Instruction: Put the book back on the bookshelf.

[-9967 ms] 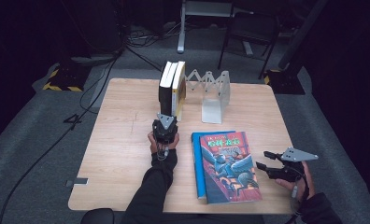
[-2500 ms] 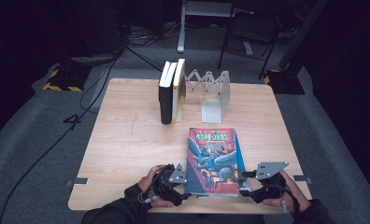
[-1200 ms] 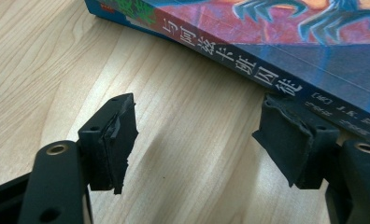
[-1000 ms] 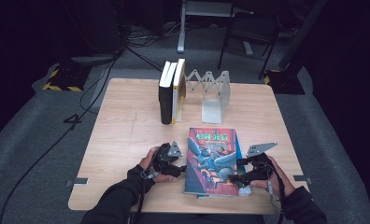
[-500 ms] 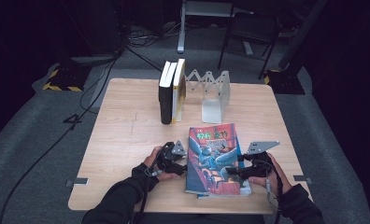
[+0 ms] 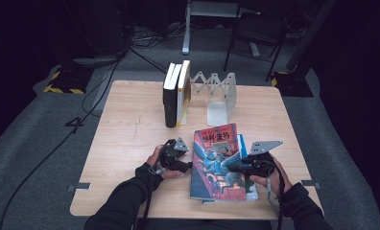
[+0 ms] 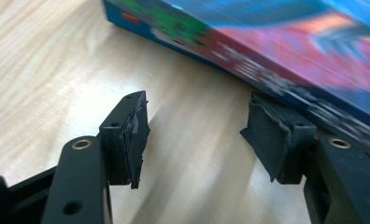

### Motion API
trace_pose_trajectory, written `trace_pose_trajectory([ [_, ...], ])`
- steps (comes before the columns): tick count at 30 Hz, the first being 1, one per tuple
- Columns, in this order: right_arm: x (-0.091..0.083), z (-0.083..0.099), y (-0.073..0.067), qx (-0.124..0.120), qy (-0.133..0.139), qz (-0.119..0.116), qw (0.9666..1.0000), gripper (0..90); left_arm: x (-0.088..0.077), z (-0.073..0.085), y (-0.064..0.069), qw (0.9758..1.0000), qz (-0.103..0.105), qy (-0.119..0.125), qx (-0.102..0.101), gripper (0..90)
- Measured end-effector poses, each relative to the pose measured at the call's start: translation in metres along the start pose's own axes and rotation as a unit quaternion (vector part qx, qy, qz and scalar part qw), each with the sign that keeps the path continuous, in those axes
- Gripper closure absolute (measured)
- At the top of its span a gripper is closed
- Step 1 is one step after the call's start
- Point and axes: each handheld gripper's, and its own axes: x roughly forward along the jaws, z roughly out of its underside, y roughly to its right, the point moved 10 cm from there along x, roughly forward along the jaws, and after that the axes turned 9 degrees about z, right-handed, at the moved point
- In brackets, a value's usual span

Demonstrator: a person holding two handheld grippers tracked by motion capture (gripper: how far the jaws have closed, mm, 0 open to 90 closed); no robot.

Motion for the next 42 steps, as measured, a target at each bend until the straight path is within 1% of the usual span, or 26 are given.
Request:
trace_pose_trajectory([
  [1, -0.001, 0.0, -0.001, -0.004, 0.002, 0.001, 1.0, 70.9, 0.0, 0.0, 0.0, 1.0, 0.0, 0.0, 0.0, 38.9],
  [2, -0.001, -0.001, -0.001, -0.007, 0.005, 0.002, 1.0, 71.1, 0.0, -0.006, -0.01, 0.9999, -0.005, 0.009, -0.011, 39.0],
  [4, -0.002, -0.001, -0.002, -0.014, 0.01, 0.003, 0.9998, 71.1, 0.0, -0.01, -0.017, 0.9997, -0.008, 0.017, -0.017, 39.0],
  [5, -0.002, -0.002, -0.002, -0.017, 0.015, 0.003, 0.9997, 71.1, 0.001, -0.014, -0.022, 0.9994, -0.017, 0.022, -0.018, 39.0],
  [6, -0.003, -0.002, -0.003, -0.023, 0.02, 0.004, 0.9995, 71.1, 0.003, -0.016, -0.025, 0.9992, -0.016, 0.021, -0.029, 39.0],
  [8, -0.004, -0.003, -0.004, -0.032, 0.022, 0.009, 0.9992, 71.0, 0.005, -0.02, -0.03, 0.9992, -0.021, 0.022, -0.028, 39.0],
  [10, -0.007, -0.004, -0.006, -0.039, 0.031, 0.009, 0.9987, 71.0, 0.005, -0.028, -0.033, 0.9986, -0.01, 0.034, -0.038, 40.2],
  [12, -0.011, -0.006, -0.007, -0.048, 0.043, 0.011, 0.9979, 70.9, 0.003, -0.033, -0.035, 0.9983, -0.009, 0.043, -0.038, 43.8],
  [13, -0.012, -0.007, -0.008, -0.052, 0.046, 0.011, 0.9975, 70.9, -0.001, -0.039, -0.034, 0.9984, 0.001, 0.048, -0.029, 49.0],
  [14, -0.012, -0.007, -0.008, -0.052, 0.046, 0.011, 0.9975, 70.9, -0.001, -0.039, -0.034, 0.9984, 0.001, 0.048, -0.029, 55.4],
  [15, -0.013, -0.007, -0.009, -0.059, 0.049, 0.014, 0.997, 70.8, -0.005, -0.043, -0.032, 0.9983, 0.009, 0.052, -0.023, 55.4],
  [17, -0.019, -0.012, -0.01, -0.078, 0.063, 0.02, 0.9948, 70.4, -0.011, -0.05, -0.027, 0.9983, 0.015, 0.057, -0.001, 72.7],
  [18, -0.019, -0.012, -0.01, -0.078, 0.063, 0.02, 0.9948, 70.4, -0.015, -0.053, -0.025, 0.9978, 0.022, 0.062, 0.002, 72.7],
  [19, -0.02, -0.013, -0.01, -0.082, 0.068, 0.021, 0.9941, 70.3, -0.021, -0.06, -0.021, 0.9955, 0.043, 0.084, -0.001, 76.9],
  [20, -0.024, -0.017, -0.009, -0.084, 0.08, 0.023, 0.993, 69.9, -0.026, -0.065, -0.019, 0.9936, 0.056, 0.098, -0.001, 83.0],
  [22, -0.029, -0.024, -0.007, -0.093, 0.092, 0.023, 0.9912, 67.2, -0.036, -0.076, -0.016, 0.9909, 0.065, 0.118, 0.009, 89.5],
  [24, -0.028, -0.029, -0.007, -0.096, 0.087, 0.006, 0.9916, 59.3, -0.041, -0.082, -0.014, 0.9883, 0.078, 0.131, 0.013, 89.9],
  [27, -0.021, -0.037, -0.003, -0.094, 0.08, 0.008, 0.9923, 56.2, -0.044, -0.088, -0.01, 0.9881, 0.074, 0.131, 0.028, 90.0],
  [29, -0.018, -0.04, -0.001, -0.094, 0.075, 0.011, 0.9927, 58.8, -0.046, -0.091, -0.01, 0.9884, 0.067, 0.132, 0.034, 90.0],
  [31, -0.015, -0.04, 0.003, -0.091, 0.064, 0.032, 0.9933, 65.7, -0.051, -0.094, -0.009, 0.9875, 0.068, 0.137, 0.038, 90.0],
  [33, -0.017, -0.043, 0.006, -0.075, 0.078, 0.035, 0.9935, 71.2, -0.055, -0.099, -0.01, 0.9877, 0.059, 0.138, 0.042, 90.0],
  [35, -0.02, -0.046, 0.01, -0.073, 0.093, 0.048, 0.9918, 75.8, -0.059, -0.103, -0.011, 0.9882, 0.05, 0.138, 0.044, 90.0],
  [37, -0.025, -0.051, 0.012, -0.076, 0.114, 0.064, 0.9885, 79.7, -0.063, -0.108, -0.013, 0.9881, 0.039, 0.14, 0.049, 90.0],
  [40, -0.035, -0.057, 0.014, -0.083, 0.148, 0.089, 0.9814, 84.6, -0.071, -0.119, -0.01, 0.9863, 0.033, 0.151, 0.059, 89.9],
  [41, -0.035, -0.057, 0.014, -0.083, 0.148, 0.089, 0.9814, 84.6, -0.071, -0.119, -0.01, 0.9863, 0.033, 0.151, 0.059, 89.9],
  [42, -0.037, -0.056, 0.014, -0.085, 0.154, 0.094, 0.9799, 85.0, -0.073, -0.122, -0.008, 0.9851, 0.036, 0.157, 0.06, 89.9],
])
